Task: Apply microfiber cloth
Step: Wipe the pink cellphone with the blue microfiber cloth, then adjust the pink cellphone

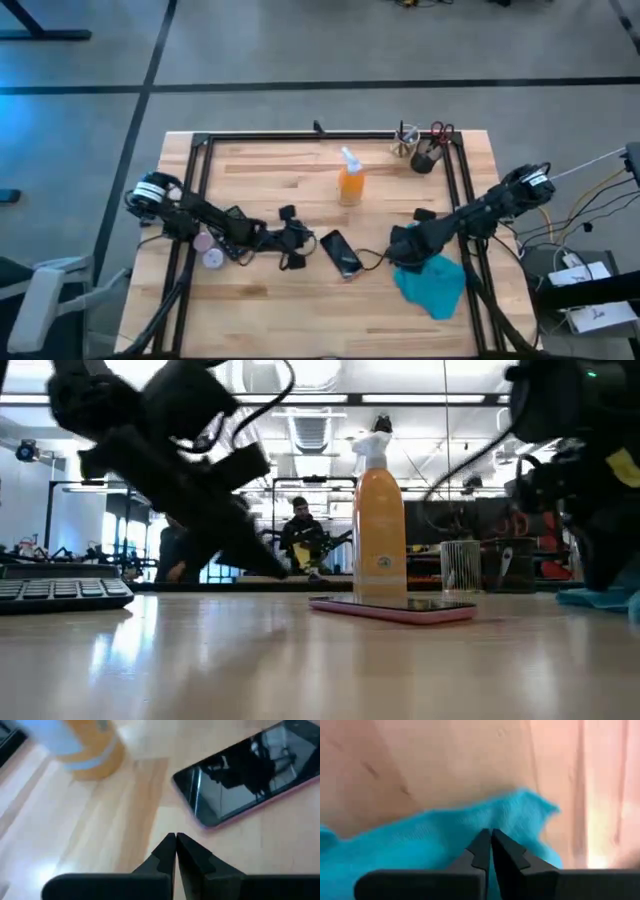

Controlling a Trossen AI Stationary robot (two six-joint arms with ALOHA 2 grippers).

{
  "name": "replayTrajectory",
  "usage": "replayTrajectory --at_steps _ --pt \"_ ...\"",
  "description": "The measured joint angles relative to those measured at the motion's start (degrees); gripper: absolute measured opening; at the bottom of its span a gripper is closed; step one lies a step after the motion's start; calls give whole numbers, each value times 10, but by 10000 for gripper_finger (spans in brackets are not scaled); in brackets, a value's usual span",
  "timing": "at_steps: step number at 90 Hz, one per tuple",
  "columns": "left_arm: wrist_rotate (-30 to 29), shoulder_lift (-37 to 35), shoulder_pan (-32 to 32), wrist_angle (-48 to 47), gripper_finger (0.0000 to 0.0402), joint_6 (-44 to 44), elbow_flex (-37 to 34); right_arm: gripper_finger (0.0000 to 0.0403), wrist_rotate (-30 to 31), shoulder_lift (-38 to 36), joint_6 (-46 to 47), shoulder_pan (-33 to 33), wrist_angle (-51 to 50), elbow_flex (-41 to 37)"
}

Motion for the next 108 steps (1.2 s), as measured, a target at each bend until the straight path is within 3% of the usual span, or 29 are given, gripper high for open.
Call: replayTrajectory --at_steps 19,35,54,75,108 --pt "-20 -49 -2 86 0 -64 -80 17 -4 0 -49 -30 21 11" --pt "-19 -72 -5 191 0 2 -103 48 -17 0 -128 -37 32 61" --pt "27 -120 -6 194 0 49 -103 112 -18 0 -160 -37 156 98" --pt "58 -137 -10 177 0 13 -120 186 -8 4 -143 -37 304 93" --pt "55 -136 -10 181 0 9 -118 242 -11 61 -143 -29 269 84"
